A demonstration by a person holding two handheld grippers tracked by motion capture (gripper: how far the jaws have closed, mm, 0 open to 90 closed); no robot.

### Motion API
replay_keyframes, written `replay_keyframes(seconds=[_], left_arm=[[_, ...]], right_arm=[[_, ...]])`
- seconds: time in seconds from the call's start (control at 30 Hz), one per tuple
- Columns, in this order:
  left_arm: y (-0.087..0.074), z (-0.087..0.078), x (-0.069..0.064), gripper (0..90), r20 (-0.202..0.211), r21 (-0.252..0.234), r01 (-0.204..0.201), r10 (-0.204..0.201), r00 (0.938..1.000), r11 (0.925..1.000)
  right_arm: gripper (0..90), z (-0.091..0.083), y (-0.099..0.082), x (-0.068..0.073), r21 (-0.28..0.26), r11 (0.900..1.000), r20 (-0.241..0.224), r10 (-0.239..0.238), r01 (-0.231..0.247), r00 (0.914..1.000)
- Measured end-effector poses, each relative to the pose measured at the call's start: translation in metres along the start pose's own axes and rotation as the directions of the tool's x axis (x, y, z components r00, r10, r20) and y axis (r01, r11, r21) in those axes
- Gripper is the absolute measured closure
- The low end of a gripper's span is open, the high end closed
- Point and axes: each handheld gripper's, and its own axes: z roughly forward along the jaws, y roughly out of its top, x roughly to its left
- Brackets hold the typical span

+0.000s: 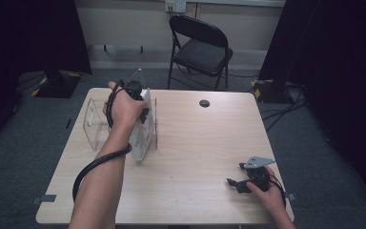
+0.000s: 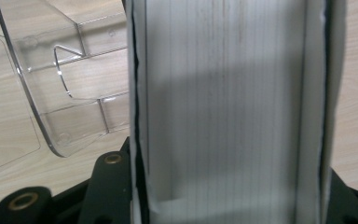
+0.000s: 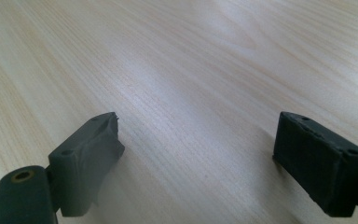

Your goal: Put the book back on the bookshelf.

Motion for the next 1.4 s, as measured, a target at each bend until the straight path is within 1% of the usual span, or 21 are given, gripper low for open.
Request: replay_keyframes(seconds=[0.07, 0.17, 0.27, 0.37, 0.47, 0.5, 0.73, 0.77, 0.8, 0.87, 0.9, 0.97, 1.03, 1.07, 1.1, 1.17, 1.2, 1.23, 1.3, 1.37, 1.4], left_arm=[[0.001, 0.001, 0.001, 53.0, 0.001, 0.002, 0.007, -0.007, 1.0, 1.0], [0.001, 0.003, 0.001, 52.9, -0.007, -0.014, 0.028, -0.028, 0.9996, 0.9995], [0.002, 0.003, 0.001, 52.9, -0.01, -0.013, 0.026, -0.026, 0.9996, 0.9996], [0.004, 0.004, -0.001, 53.0, -0.017, -0.02, 0.037, -0.037, 0.9992, 0.9991], [0.005, 0.003, -0.001, 53.0, -0.018, -0.006, 0.026, -0.026, 0.9995, 0.9997], [0.006, 0.003, -0.002, 53.0, -0.023, -0.013, 0.034, -0.034, 0.9992, 0.9994], [0.01, 0.005, -0.003, 53.0, -0.033, -0.013, 0.036, -0.036, 0.9988, 0.9993], [0.01, 0.007, -0.004, 53.0, -0.037, -0.021, 0.044, -0.045, 0.9983, 0.9988], [0.011, 0.007, -0.003, 53.0, -0.031, -0.008, 0.034, -0.035, 0.9989, 0.9994], [0.012, 0.008, -0.004, 53.0, -0.037, -0.015, 0.046, -0.046, 0.9982, 0.9988], [0.012, 0.008, -0.004, 53.0, -0.038, -0.01, 0.042, -0.042, 0.9984, 0.9991], [0.013, 0.009, -0.004, 53.0, -0.033, -0.007, 0.05, -0.051, 0.9982, 0.9987], [0.013, 0.009, -0.003, 53.0, -0.039, -0.014, 0.059, -0.059, 0.9975, 0.9982], [0.013, 0.009, -0.003, 53.0, -0.039, -0.015, 0.056, -0.056, 0.9977, 0.9983], [0.014, 0.009, -0.002, 53.0, -0.036, -0.019, 0.064, -0.065, 0.9972, 0.9977], [0.014, 0.009, -0.002, 53.0, -0.03, -0.022, 0.066, -0.067, 0.9973, 0.9976], [0.014, 0.009, -0.002, 53.0, -0.031, -0.024, 0.066, -0.067, 0.9973, 0.9975], [0.014, 0.009, -0.002, 53.0, -0.036, -0.02, 0.057, -0.057, 0.9977, 0.9982], [0.015, 0.01, -0.003, 53.0, -0.039, -0.026, 0.061, -0.062, 0.9973, 0.9978], [0.016, 0.011, -0.003, 53.0, -0.042, -0.017, 0.053, -0.053, 0.9977, 0.9985], [0.016, 0.011, -0.003, 53.0, -0.038, -0.021, 0.063, -0.063, 0.9973, 0.9978]], right_arm=[[13.2, 0.0, 0.0, 0.0, -0.001, 1.0, -0.001, -0.001, 0.001, 1.0], [13.2, 0.0, 0.0, 0.0, -0.001, 1.0, -0.001, 0.0, 0.0, 1.0], [13.2, 0.0, 0.0, 0.0, 0.003, 1.0, 0.0, 0.001, -0.001, 1.0], [13.2, 0.0, 0.0, 0.0, 0.002, 1.0, 0.001, -0.001, 0.001, 1.0], [13.1, 0.0, 0.0, 0.0, 0.002, 1.0, 0.001, -0.002, 0.002, 1.0], [13.2, 0.0, 0.0, 0.0, 0.0, 1.0, 0.002, -0.002, 0.002, 1.0], [13.2, 0.0, 0.0, 0.0, 0.0, 1.0, 0.0, 0.0, 0.0, 1.0], [13.1, 0.0, 0.0, 0.0, 0.001, 1.0, 0.001, -0.001, 0.001, 1.0], [13.2, 0.0, 0.0, 0.0, -0.001, 1.0, 0.0, -0.002, 0.002, 1.0], [13.1, 0.0, 0.0, 0.0, 0.001, 1.0, 0.001, 0.0, 0.0, 1.0], [13.2, 0.0, 0.0, 0.0, 0.0, 1.0, 0.001, -0.002, 0.002, 1.0], [13.2, 0.0, 0.0, 0.0, 0.0, 1.0, -0.001, -0.004, 0.004, 1.0], [13.2, 0.0, 0.0, 0.0, 0.002, 1.0, 0.0, -0.002, 0.002, 1.0], [13.1, 0.0, 0.0, 0.0, 0.003, 1.0, 0.001, -0.003, 0.003, 1.0], [13.2, 0.0, 0.0, 0.0, 0.002, 1.0, 0.0, -0.002, 0.002, 1.0], [13.2, 0.0, 0.0, 0.0, 0.003, 1.0, 0.0, -0.002, 0.002, 1.0], [13.1, 0.0, 0.0, 0.0, 0.003, 1.0, 0.001, -0.003, 0.003, 1.0], [13.1, 0.0, 0.0, 0.0, 0.003, 1.0, 0.001, -0.003, 0.003, 1.0], [13.2, 0.0, 0.0, 0.0, 0.003, 1.0, 0.001, -0.003, 0.003, 1.0], [13.1, 0.0, 0.0, 0.0, 0.003, 1.0, 0.001, -0.003, 0.003, 1.0], [13.2, 0.0, 0.0, 0.0, 0.004, 1.0, 0.001, -0.002, 0.002, 1.0]])
